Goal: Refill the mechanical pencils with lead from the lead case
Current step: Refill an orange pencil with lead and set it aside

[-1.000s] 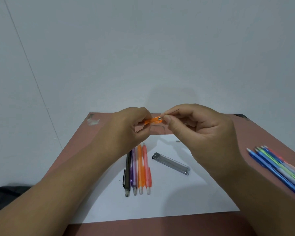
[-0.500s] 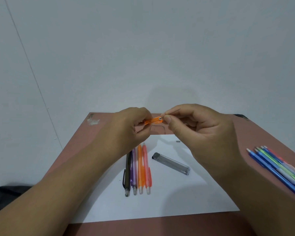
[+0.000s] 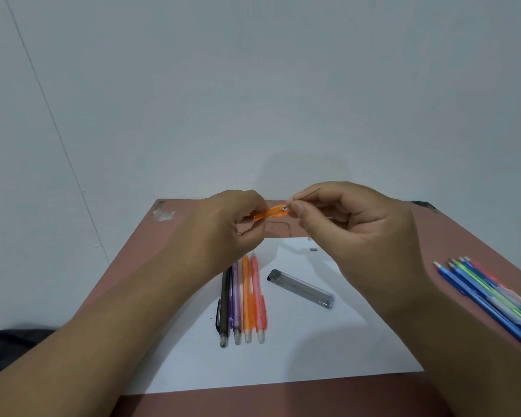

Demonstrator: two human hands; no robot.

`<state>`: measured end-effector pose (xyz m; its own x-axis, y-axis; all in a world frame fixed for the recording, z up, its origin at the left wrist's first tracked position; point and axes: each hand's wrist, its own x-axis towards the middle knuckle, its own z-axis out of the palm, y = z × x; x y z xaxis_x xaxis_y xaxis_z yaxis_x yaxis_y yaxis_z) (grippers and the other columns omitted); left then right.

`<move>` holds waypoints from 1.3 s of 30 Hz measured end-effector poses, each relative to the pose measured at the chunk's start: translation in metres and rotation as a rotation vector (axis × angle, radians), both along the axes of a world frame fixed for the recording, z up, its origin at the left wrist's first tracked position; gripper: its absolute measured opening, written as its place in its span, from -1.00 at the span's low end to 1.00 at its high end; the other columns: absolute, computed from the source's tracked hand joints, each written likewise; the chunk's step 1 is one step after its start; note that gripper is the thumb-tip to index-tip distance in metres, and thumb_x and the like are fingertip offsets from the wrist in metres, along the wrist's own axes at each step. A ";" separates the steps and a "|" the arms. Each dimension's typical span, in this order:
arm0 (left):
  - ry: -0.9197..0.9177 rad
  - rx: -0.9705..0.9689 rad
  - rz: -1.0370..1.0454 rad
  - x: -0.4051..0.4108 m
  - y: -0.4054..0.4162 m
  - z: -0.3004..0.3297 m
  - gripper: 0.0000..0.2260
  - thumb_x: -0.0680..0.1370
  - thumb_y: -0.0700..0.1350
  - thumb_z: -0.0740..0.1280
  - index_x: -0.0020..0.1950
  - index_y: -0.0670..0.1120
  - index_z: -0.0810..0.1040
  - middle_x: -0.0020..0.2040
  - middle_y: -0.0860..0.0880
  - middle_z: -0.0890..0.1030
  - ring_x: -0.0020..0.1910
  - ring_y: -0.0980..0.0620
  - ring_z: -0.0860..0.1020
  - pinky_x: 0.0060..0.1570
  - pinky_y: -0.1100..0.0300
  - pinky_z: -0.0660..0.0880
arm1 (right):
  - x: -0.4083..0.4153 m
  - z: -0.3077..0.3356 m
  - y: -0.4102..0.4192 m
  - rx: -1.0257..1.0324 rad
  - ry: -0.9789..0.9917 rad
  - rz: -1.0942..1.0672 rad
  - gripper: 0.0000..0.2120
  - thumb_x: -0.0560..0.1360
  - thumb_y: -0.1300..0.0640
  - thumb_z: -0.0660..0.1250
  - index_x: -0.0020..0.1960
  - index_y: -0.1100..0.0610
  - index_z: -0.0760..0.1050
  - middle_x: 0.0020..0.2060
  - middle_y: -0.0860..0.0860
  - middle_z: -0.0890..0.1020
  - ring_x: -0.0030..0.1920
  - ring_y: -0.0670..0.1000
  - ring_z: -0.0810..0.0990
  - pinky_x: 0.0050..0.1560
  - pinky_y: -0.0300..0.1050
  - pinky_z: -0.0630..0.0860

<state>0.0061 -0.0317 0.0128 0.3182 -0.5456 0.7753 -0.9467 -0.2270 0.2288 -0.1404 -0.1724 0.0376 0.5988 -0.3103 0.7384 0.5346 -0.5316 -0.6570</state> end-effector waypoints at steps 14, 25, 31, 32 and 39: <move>0.100 0.041 0.029 -0.007 0.001 0.004 -0.93 0.50 -0.11 0.46 -0.02 -0.02 0.67 -0.17 0.12 0.66 -0.18 0.14 0.58 -0.18 0.29 0.47 | 0.002 0.000 -0.001 -0.008 0.194 -0.153 -0.74 0.49 0.20 0.51 0.01 -0.16 0.68 -0.12 -0.28 0.71 -0.06 -0.22 0.70 -0.06 -0.18 0.66; 0.349 -0.031 0.021 -0.003 0.000 0.003 -0.90 0.49 -0.12 0.49 -0.09 0.05 0.61 -0.18 0.21 0.64 -0.10 0.26 0.62 -0.10 0.36 0.56 | 0.007 0.001 -0.023 0.000 0.289 -0.353 -0.85 0.54 0.14 0.44 -0.01 -0.10 0.69 -0.18 -0.23 0.70 -0.14 -0.29 0.62 -0.26 -0.53 0.44; 0.328 -0.024 0.043 0.003 0.001 0.000 -0.88 0.51 -0.11 0.49 -0.09 0.09 0.59 -0.16 0.20 0.64 -0.08 0.24 0.60 -0.05 0.36 0.55 | 0.018 -0.018 -0.062 -0.344 0.838 -0.554 -0.82 0.52 0.16 0.34 -0.17 -0.02 0.67 -0.24 -0.18 0.67 -0.19 -0.11 0.66 -0.11 -0.11 0.63; 0.318 -0.013 0.045 0.005 0.001 0.000 -0.87 0.51 -0.12 0.48 -0.07 0.11 0.60 -0.15 0.20 0.64 -0.07 0.24 0.60 -0.04 0.38 0.54 | 0.020 -0.022 -0.065 -0.364 0.890 -0.532 -0.84 0.52 0.15 0.35 -0.17 -0.01 0.67 -0.22 -0.16 0.68 -0.18 -0.07 0.67 -0.11 -0.10 0.63; 0.231 0.024 0.058 0.011 0.002 -0.006 -0.81 0.52 -0.10 0.46 0.13 0.04 0.70 -0.09 0.15 0.67 -0.09 0.17 0.62 -0.04 0.12 0.62 | 0.029 -0.034 -0.069 -0.396 0.844 -0.406 -0.93 0.53 0.08 0.44 -0.08 -0.02 0.72 -0.25 -0.25 0.56 -0.22 -0.23 0.53 -0.26 -0.44 0.34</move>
<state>0.0173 -0.0293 0.0073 0.5173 -0.5382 0.6654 -0.8548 -0.2877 0.4318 -0.1114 -0.2409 0.0040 0.8758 -0.4308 0.2175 -0.2912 -0.8312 -0.4737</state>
